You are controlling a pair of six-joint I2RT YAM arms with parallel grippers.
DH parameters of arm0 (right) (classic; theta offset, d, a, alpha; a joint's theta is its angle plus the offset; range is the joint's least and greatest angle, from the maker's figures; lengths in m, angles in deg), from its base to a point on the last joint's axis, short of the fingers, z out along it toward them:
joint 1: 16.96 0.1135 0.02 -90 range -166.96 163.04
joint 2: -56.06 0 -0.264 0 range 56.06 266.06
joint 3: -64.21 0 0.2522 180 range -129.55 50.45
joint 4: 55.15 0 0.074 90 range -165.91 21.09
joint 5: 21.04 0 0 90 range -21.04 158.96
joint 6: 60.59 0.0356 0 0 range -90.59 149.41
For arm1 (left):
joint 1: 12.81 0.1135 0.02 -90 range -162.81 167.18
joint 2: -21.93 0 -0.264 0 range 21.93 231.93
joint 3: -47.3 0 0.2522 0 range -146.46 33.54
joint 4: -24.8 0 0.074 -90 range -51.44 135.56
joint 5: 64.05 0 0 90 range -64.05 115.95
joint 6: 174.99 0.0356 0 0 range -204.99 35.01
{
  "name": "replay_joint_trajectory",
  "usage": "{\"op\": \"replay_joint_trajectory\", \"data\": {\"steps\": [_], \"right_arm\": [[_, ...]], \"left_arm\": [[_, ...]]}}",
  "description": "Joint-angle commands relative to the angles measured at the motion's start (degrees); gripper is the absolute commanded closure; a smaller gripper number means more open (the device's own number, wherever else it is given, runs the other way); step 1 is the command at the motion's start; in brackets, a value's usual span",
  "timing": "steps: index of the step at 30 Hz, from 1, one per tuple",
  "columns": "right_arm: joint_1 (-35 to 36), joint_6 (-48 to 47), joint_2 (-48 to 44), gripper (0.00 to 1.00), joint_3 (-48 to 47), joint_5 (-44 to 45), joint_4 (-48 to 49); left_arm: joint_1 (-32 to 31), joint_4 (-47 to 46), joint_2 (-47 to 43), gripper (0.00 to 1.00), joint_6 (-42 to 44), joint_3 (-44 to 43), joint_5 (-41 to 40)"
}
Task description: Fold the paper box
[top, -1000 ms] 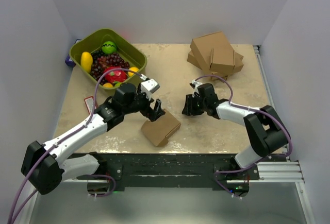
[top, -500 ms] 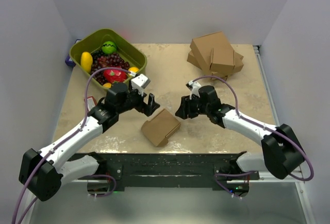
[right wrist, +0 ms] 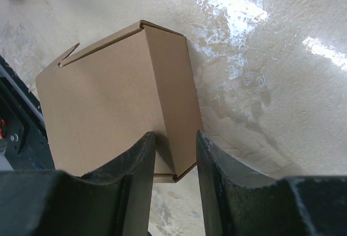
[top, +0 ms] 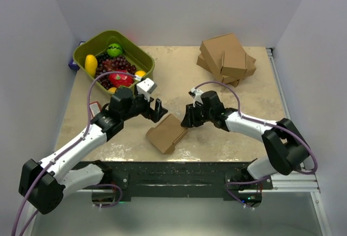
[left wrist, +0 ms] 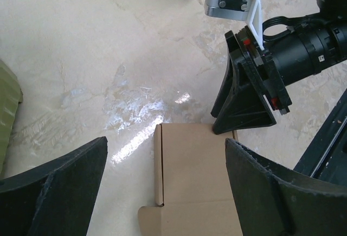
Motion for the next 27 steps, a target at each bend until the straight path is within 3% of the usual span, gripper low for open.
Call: {"op": "replay_joint_trajectory", "data": {"steps": [1,11,27], "right_arm": [[0.0,-0.1,1.8,0.62,-1.3,2.4,-2.3],[-3.1,-1.1,3.6,0.70,-2.0,0.6,-3.1],[-4.5,-1.8,9.5,0.69,-4.2,-0.6,-1.6]], "left_arm": [[0.4,-2.2,-1.6,0.07,-0.1,0.1,-0.5],[0.7,-3.1,-4.8,0.06,0.1,0.9,-1.0],[0.8,-2.1,-4.3,0.05,-0.3,0.8,-1.6]]}}
